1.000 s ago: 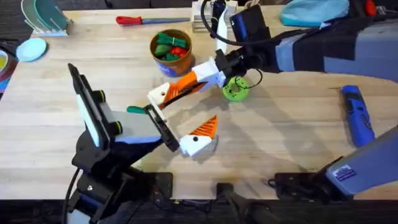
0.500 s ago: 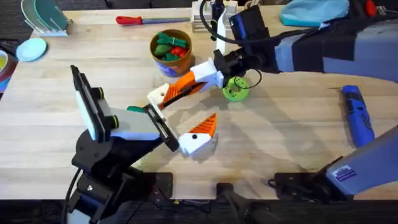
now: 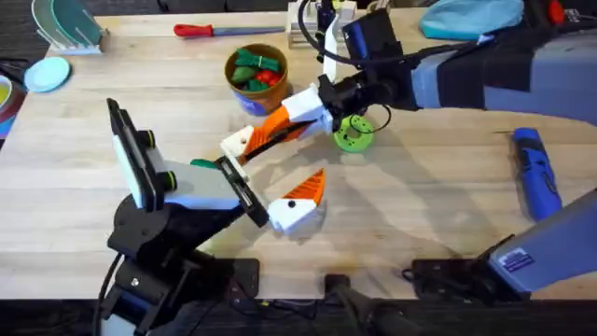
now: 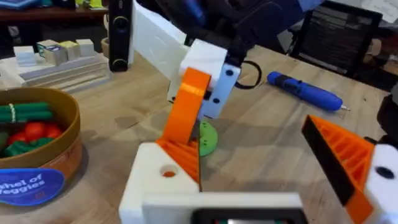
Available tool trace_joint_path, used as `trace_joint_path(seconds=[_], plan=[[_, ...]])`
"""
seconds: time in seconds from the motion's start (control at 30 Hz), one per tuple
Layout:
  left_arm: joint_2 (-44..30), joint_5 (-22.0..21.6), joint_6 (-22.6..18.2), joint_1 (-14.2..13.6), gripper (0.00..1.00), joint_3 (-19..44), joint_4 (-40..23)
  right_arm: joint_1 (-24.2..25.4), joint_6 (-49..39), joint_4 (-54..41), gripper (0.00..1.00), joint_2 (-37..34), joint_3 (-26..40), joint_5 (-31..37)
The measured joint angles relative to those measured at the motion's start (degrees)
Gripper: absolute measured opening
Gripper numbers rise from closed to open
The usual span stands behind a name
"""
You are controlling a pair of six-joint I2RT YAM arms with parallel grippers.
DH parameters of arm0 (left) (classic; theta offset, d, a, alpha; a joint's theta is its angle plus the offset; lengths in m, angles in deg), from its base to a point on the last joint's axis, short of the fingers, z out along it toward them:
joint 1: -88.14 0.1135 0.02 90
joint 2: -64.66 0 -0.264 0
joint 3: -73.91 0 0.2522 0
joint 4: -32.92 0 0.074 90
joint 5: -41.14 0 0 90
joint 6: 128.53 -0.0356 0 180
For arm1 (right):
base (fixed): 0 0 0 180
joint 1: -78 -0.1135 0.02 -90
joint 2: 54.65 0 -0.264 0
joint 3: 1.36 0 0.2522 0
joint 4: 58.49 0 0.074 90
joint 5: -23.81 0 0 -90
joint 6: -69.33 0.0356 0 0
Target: Pick up the gripper from the table and insert it into the empty holder that is missing its gripper. Then pick up a screw, insert it into the mounting hole, and use the screwdriver to tighten it. Finally, clean up the table by picking up the vegetable and placing it into the bucket.
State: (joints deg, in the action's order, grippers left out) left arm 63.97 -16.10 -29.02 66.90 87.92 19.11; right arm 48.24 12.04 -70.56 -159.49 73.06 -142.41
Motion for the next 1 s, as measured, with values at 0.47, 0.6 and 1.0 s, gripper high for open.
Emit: trace_joint_path(seconds=[0.47,0.6,1.0], plan=[[0.0,0.8,-0.1,-0.2,0.992,0.0,0.1,0.2,0.6,-0.1,0.452,0.0,0.0,1.5],[0.0,1.0,-0.1,-0.3,0.993,0.0,0.2,0.7,0.8,-0.1,0.499,0.0,0.0,1.6],[0.0,1.2,-0.2,-0.3,0.992,0.0,0.3,4.6,1.9,2.3,0.710,0.0,0.0,1.7]])
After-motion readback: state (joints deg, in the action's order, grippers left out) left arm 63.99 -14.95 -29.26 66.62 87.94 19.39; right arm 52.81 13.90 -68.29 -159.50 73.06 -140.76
